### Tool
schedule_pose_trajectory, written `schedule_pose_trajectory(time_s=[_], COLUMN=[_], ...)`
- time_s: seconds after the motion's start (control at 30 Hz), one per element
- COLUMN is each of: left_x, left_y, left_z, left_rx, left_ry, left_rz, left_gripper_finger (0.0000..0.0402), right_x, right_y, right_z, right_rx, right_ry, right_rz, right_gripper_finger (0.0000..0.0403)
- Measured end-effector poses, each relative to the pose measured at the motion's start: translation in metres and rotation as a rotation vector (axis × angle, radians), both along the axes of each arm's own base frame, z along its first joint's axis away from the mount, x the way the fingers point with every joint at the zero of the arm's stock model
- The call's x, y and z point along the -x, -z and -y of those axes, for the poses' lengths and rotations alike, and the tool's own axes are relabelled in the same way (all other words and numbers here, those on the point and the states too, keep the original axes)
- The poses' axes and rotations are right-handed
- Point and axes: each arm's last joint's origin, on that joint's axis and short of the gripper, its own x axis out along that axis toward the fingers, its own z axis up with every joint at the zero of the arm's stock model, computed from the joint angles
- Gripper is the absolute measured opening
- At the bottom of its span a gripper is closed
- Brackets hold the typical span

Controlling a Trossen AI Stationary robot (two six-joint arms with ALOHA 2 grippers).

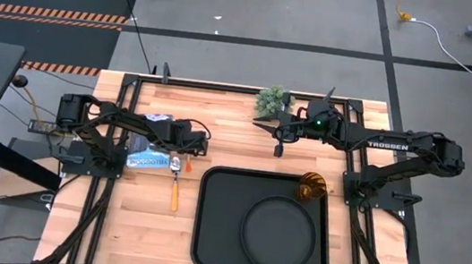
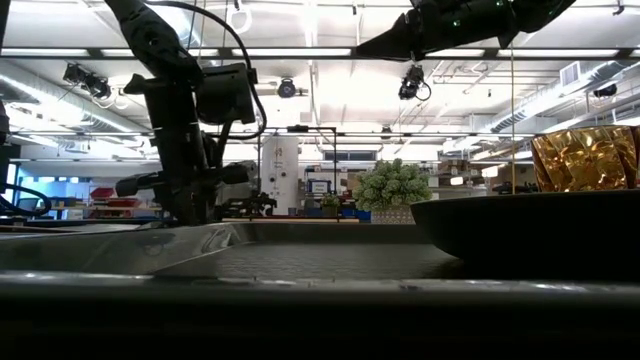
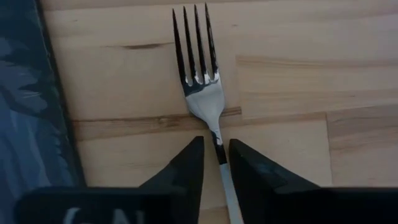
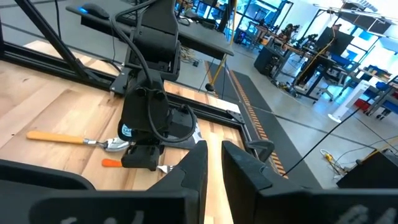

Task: Pick and place plate/cup/fork/spoon on tray
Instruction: Put the orange fork on the black tray to the left of the black plate

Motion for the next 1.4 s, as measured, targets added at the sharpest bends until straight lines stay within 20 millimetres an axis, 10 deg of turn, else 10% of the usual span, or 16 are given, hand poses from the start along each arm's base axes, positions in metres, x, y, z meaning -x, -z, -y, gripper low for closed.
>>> schedule_pose_trajectory(time_s=[0.37,1.4], left_x=[-0.001,-0.034], left_y=[0.000,-0.038], left_z=[0.000,-0.001], left_rx=[-0.004,-0.081], left_ry=[0.000,0.082], left_rz=[0.012,0.062], left_gripper_finger=[0.0020,0.0022], right_x=[0.000,0.000], right_y=[0.000,0.001], right_z=[0.000,0.000], right_rx=[-0.004,-0.006], right_ry=[0.000,0.001], right_rz=[-0.001,-0.007], right_gripper_finger=[0.0054,0.0054])
